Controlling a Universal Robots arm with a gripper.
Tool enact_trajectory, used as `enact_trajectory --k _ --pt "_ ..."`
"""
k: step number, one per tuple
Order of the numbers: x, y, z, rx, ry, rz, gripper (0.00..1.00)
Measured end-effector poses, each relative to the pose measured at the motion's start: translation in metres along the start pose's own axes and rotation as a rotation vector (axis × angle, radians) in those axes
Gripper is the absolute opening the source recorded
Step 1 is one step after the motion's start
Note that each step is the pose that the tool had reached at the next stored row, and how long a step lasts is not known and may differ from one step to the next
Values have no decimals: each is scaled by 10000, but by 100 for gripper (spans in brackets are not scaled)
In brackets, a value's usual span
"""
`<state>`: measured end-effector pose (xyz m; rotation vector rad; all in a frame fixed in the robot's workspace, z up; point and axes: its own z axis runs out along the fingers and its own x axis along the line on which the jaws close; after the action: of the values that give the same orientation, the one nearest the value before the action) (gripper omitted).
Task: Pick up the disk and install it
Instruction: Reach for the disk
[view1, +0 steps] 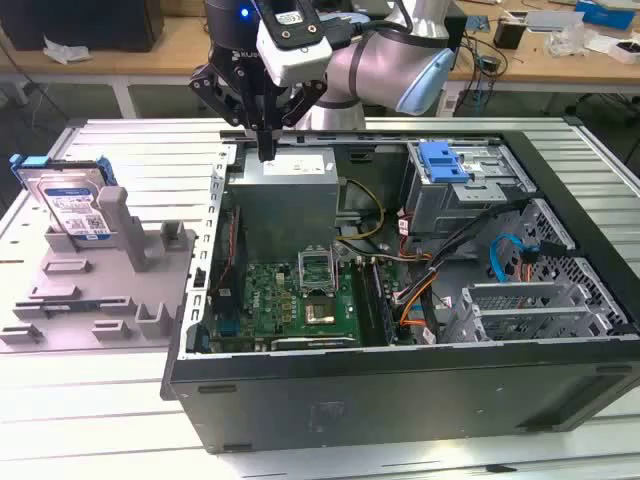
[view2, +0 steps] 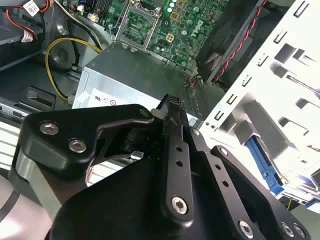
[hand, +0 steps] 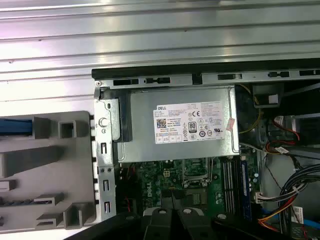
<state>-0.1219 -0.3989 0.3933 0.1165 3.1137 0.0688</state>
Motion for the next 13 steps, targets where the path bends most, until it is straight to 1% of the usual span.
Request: enact_trajectory --k 11,13 --pt "0 0 0 0 0 0 11" --pt "9 0 0 -1 0 2 11"
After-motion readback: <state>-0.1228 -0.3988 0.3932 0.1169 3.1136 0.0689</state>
